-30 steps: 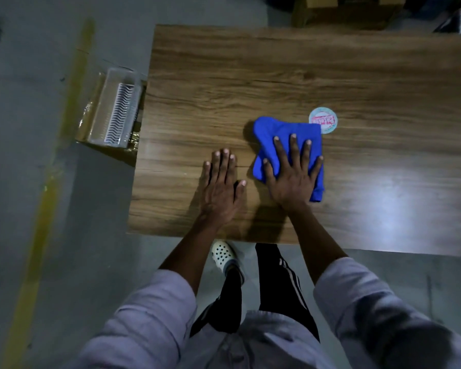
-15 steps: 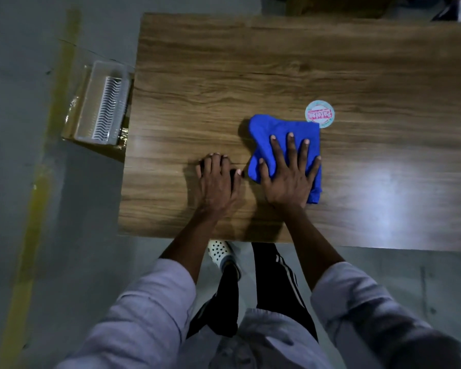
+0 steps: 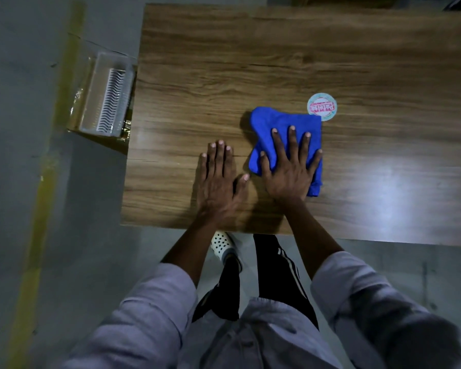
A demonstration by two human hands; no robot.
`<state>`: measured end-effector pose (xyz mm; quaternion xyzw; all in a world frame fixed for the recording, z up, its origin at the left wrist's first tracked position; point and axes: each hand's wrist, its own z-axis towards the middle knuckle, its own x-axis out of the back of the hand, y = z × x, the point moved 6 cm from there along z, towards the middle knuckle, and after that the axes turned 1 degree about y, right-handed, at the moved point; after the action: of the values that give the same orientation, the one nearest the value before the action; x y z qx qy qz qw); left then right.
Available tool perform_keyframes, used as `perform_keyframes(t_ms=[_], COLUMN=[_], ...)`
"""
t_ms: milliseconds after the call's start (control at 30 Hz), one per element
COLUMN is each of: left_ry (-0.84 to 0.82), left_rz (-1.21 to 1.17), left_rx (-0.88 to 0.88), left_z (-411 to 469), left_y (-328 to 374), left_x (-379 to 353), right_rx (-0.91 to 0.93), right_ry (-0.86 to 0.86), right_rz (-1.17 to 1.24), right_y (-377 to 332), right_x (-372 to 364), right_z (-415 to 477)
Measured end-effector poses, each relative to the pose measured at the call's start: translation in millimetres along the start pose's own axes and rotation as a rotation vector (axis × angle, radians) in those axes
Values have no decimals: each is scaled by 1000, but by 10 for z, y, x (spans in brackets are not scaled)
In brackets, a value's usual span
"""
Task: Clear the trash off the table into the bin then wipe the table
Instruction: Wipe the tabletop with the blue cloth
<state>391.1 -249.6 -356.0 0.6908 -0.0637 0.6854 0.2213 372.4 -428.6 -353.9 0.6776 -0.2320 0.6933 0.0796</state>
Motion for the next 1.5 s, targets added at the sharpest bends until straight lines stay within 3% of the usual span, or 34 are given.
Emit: perform_keyframes(t_ms=[200,333,433,567,767,900,967,1100,1167,1233,1367,1433,1500], left_ry=[135,-28,-26,139,0,94,102,-40,-33,-11,37,32,-44], left_rz=[-137,0,-34,-164,-25,-138,-121,32,3,-20,-54,-52,16], left_rx=[-2,-22,-6,16,15,15,-2,-19,-14,-7,-15,-13,-29], left_z=[-96,-217,-213,-268,-365,-404,-436,-495,-484,-493,-651,-727,-749], left_y=[-53,-19,-20,-57,16,-28,-35,25,14,5,10,11,17], left_x=[79,19,11,27,53,70,50,33,66,89,88,71,45], right_rx=[17,-243,-349,-347,-254,-292,-115,479,599,411,-443,-515,-249], right_ry=[-11,30,40,46,67,96,38,-46,-85,-92,171,246,152], right_rz=[4,41,55,40,9,1,-17,-54,-63,-46,27,13,16], right_y=[96,245,205,206,260,143,-54,-314,-198,123,661,351,-172], right_x=[-2,19,9,-17,8,1,-45,-67,-13,50,136,117,-4], right_z=[-100,-107,-5,42,-238,-646,-740,-527,-307,-112,-373,-678,-934])
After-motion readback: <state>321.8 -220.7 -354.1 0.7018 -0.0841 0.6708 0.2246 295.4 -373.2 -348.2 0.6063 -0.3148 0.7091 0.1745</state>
